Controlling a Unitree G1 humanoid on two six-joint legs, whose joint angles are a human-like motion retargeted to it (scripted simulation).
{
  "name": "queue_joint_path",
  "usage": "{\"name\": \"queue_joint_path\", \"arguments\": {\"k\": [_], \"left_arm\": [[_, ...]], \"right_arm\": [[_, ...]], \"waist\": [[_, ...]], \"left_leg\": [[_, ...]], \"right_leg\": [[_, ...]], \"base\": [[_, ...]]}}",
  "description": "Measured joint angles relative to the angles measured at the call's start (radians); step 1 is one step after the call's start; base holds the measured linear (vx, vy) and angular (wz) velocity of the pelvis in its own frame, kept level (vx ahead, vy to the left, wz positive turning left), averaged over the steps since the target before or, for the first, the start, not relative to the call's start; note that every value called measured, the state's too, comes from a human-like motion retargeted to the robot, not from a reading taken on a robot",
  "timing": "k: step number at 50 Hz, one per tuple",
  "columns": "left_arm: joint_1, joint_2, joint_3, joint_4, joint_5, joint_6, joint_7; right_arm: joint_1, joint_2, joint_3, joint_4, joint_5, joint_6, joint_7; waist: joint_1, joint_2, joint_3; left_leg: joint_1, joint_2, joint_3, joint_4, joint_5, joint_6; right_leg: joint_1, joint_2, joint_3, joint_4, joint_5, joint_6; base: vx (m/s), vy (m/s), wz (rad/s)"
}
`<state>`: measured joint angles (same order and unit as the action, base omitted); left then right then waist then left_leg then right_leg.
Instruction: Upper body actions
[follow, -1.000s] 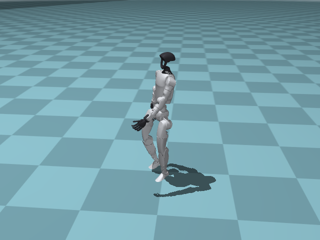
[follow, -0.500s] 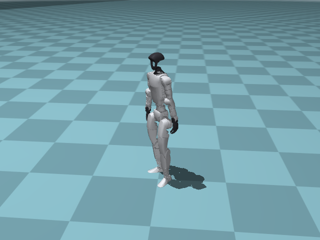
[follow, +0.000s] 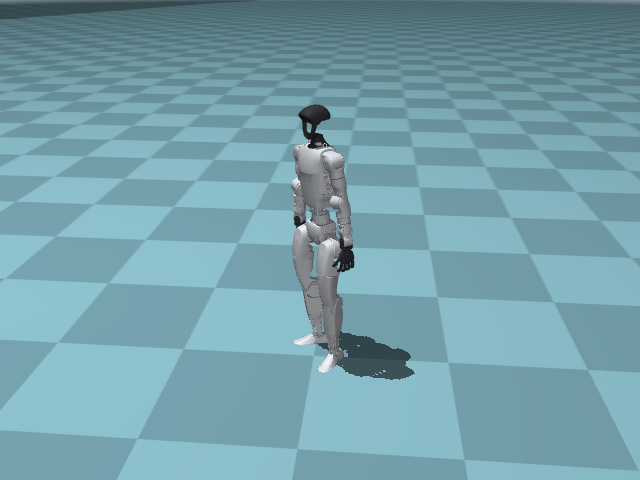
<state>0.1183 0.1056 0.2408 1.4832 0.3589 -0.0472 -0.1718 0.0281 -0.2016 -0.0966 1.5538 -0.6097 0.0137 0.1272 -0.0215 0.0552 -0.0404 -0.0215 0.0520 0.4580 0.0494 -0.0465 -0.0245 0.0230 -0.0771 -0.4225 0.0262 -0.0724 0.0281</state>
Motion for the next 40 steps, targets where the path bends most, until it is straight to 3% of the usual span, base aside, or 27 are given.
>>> {"name": "queue_joint_path", "arguments": {"k": [7, 12, 19, 23, 30, 35, 40], "left_arm": [[-0.03, -0.02, 0.059, 0.033, -0.121, 0.014, -0.043], [-0.039, -0.007, 0.059, 0.058, -0.118, 0.028, -0.053], [-0.041, 0.017, 0.026, 0.092, -0.071, 0.033, -0.042], [-0.047, 0.016, 0.017, 0.117, -0.066, 0.041, -0.041], [-0.045, -0.001, 0.013, 0.118, -0.053, 0.044, -0.066], [-0.042, -0.005, 0.001, 0.117, -0.035, 0.047, -0.061], [-0.043, -0.004, -0.005, 0.127, -0.028, 0.059, -0.056]], "right_arm": [[-0.049, 0.022, 0.105, -0.072, -0.1, -0.033, -0.079], [-0.067, 0.027, 0.132, -0.106, -0.164, -0.069, 0.017], [-0.06, 0.033, 0.117, -0.065, -0.084, -0.069, 0.132], [-0.053, 0.03, 0.128, -0.003, -0.069, -0.039, 0.081], [-0.034, 0.019, 0.192, 0.076, -0.252, 0.009, -0.073], [-0.017, 0.023, 0.185, 0.084, -0.287, 0.001, -0.159], [-0.021, 0.031, 0.145, 0.086, -0.182, -0.042, -0.126]], "waist": [[0.02, -0.017, -0.012], [0.017, -0.027, -0.02], [0.023, -0.044, -0.026], [0.026, -0.051, -0.027], [0.036, -0.053, -0.039], [0.036, -0.054, -0.048], [0.03, -0.051, -0.058]], "left_leg": [[0.012, -0.003, 0.032, -0.004, -0.014, 0.007], [0.012, -0.006, 0.036, -0.006, -0.018, 0.011], [0.019, -0.014, 0.034, -0.006, -0.023, 0.015], [0.023, -0.017, 0.024, -0.003, -0.027, 0.016], [0.025, -0.02, 0.01, -0.004, -0.028, 0.016], [0.025, -0.021, 0.005, -0.006, -0.028, 0.015], [0.024, -0.019, 0.005, -0.009, -0.028, 0.014]], "right_leg": [[-0.013, -0.007, 0.019, 0.01, 0.007, 0.007], [-0.015, -0.009, 0.017, 0.008, 0.011, 0.012], [0.001, -0.012, 0.002, 0.001, 0.009, 0.017], [0.012, -0.015, -0.004, 0.001, 0.002, 0.019], [0.024, -0.015, -0.014, -0.003, -0.004, 0.023], [0.027, -0.014, -0.018, -0.005, -0.008, 0.024], [0.025, -0.012, -0.017, -0.006, -0.009, 0.024]], "base": [[0.05, 0.05, -0.21], [0.01, 0.0, 0.0], [0.04, 0.0, 0.0], [0.03, 0.0, 0.06], [0.0, 0.0, 0.0], [0.0, 0.0, 0.0], [0.0, 0.0, 0.0]]}}
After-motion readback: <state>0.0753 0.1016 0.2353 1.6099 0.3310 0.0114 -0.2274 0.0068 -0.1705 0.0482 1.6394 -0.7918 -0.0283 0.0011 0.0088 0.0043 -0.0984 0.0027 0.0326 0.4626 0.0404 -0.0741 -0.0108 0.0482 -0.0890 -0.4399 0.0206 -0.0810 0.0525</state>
